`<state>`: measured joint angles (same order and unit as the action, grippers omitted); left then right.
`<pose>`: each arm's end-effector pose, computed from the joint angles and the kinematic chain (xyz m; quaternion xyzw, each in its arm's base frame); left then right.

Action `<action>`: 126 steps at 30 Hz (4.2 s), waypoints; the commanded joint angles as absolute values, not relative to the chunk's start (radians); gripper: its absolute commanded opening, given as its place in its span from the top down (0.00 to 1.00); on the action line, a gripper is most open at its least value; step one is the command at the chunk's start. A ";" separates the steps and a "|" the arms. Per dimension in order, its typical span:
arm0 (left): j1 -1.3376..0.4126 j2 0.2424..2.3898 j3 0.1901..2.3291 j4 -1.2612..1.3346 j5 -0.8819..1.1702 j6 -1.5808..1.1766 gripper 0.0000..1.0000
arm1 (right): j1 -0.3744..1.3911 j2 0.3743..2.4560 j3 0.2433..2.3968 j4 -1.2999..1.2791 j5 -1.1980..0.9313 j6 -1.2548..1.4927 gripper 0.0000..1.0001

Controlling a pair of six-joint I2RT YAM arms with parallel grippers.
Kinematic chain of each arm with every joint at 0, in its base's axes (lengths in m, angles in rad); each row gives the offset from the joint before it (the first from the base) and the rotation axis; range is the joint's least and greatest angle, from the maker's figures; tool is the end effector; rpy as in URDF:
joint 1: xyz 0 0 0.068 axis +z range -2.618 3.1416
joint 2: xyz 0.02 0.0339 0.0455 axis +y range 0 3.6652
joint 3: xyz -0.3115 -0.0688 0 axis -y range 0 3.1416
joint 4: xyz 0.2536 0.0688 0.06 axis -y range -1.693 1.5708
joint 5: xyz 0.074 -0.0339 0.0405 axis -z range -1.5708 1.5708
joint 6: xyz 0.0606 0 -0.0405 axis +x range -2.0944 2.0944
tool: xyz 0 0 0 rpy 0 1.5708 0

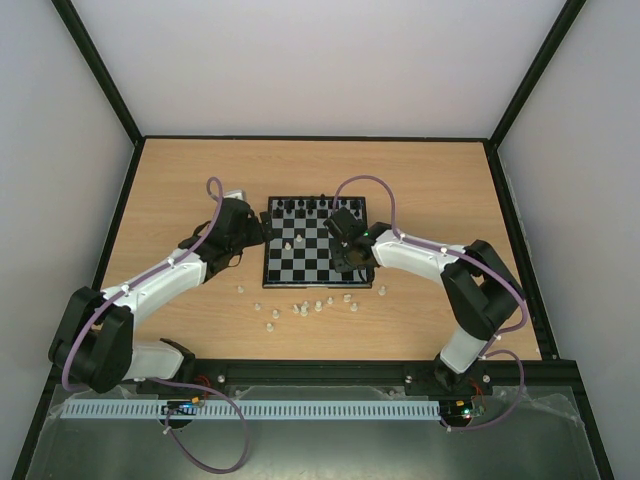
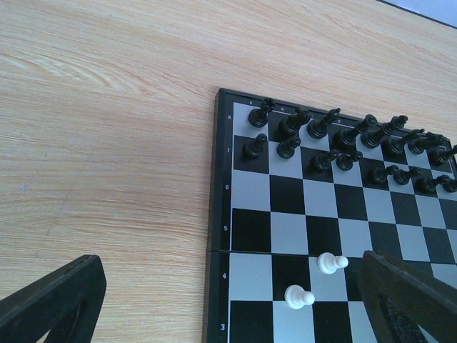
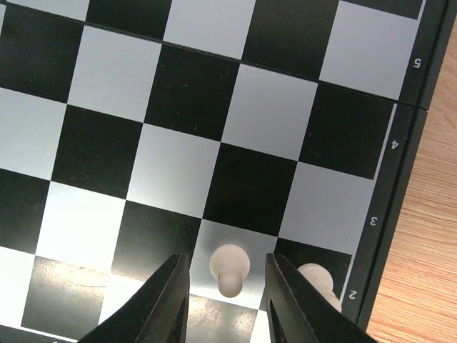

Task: Set up the chess pieces on the board
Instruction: Place the chess piece on the chessboard, then pick up the chess piece from the chessboard, then place the chess piece on the chessboard, then pick up the chess piece from the chessboard.

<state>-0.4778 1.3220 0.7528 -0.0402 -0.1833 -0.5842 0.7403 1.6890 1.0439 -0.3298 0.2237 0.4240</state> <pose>0.2704 -0.1276 0.2528 -0.0892 0.8795 -0.1632 0.4381 0.2823 0.2397 0.2081 -0.1173 0.9433 0.0713 0.3023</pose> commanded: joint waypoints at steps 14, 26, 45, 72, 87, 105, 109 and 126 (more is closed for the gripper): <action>-0.483 1.294 0.777 -0.062 -0.211 -0.590 0.01 | 0.775 1.908 1.411 -0.409 0.169 0.381 0.69; -0.482 1.214 0.754 -0.063 -0.243 -0.602 0.01 | 0.779 2.102 1.640 -0.458 0.142 0.374 0.69; -0.482 1.200 0.756 -0.070 -0.246 -0.601 0.01 | 0.797 2.158 1.662 -0.459 0.132 0.376 0.78; -0.482 1.212 0.756 -0.065 -0.251 -0.596 0.00 | 0.804 1.768 1.203 -0.402 0.189 0.411 0.94; -0.482 1.224 0.756 -0.063 -0.253 -0.595 0.00 | 0.805 1.768 1.146 -0.390 0.229 0.418 0.93; -0.482 1.219 0.756 -0.064 -0.253 -0.596 0.00 | 0.819 1.742 1.209 -0.388 0.195 0.407 0.71; -0.482 1.214 0.755 -0.067 -0.261 -0.599 0.00 | 0.858 1.785 1.298 -0.388 0.173 0.394 0.70; -0.480 1.151 0.740 -0.076 -0.291 -0.610 0.01 | 0.883 2.085 1.619 -0.436 0.137 0.393 0.71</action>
<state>-0.4778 1.1725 0.7521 -0.0692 -0.2718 -0.5995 0.8795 2.0621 1.5490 -0.3832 0.1535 0.4004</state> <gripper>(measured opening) 0.995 0.291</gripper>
